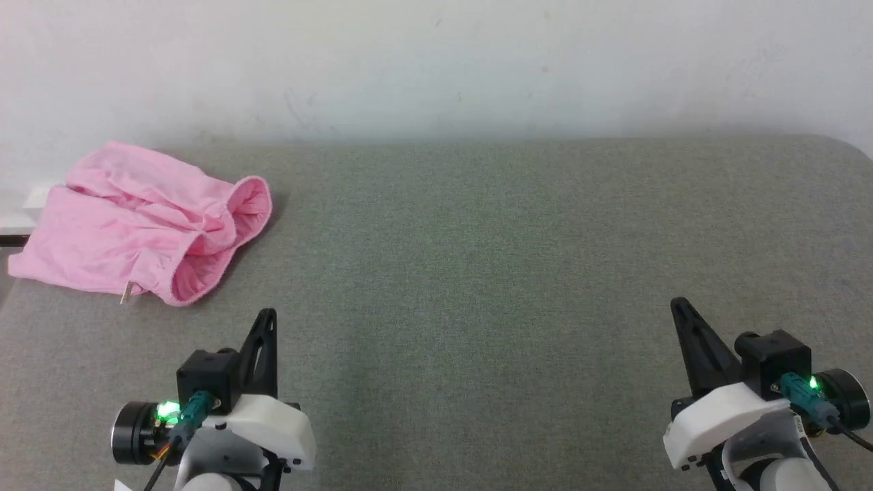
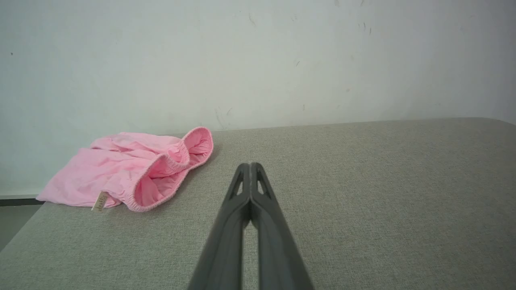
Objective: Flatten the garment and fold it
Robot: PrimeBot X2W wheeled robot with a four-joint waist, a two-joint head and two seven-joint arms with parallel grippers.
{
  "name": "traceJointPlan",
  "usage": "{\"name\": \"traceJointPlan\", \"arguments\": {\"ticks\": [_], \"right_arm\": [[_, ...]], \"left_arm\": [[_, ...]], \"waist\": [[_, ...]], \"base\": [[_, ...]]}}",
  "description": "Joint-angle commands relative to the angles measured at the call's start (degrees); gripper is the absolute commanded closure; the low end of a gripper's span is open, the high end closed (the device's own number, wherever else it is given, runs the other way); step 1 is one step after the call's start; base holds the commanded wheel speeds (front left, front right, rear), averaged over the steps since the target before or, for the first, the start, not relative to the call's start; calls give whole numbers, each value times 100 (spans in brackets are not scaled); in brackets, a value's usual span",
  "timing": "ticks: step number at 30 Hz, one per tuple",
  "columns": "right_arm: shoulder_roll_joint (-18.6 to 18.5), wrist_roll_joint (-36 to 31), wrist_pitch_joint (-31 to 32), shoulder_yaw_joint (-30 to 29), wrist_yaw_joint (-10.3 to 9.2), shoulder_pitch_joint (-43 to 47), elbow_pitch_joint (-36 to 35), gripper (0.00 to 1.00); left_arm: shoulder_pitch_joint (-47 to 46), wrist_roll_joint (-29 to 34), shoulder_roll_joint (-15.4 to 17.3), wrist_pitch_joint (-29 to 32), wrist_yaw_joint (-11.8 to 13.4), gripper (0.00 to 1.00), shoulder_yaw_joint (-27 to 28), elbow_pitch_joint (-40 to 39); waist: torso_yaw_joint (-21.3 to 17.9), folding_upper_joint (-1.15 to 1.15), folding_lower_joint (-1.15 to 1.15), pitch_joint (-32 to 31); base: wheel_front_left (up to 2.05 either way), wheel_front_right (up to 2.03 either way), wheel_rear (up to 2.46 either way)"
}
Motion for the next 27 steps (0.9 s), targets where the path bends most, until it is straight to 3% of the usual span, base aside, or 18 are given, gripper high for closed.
{"name": "traceJointPlan", "arguments": {"ticks": [1,2,3,27], "right_arm": [[21,-43,4,-2,-12,-32,-36,100],[21,-43,4,-2,-12,-32,-36,100],[0,2,-1,0,0,1,2,0],[1,325,-246,-39,-2,107,202,0]], "left_arm": [[28,37,-18,-1,38,100,18,-31],[28,37,-18,-1,38,100,18,-31],[1,-2,0,-1,1,0,0,0],[20,-282,-1,-246,162,0,-188,115]], "waist": [[0,0,0,0],[0,0,0,0],[0,0,0,0],[79,0,0,-4]], "base": [[0,0,0],[0,0,0],[0,0,0],[0,0,0]]}}
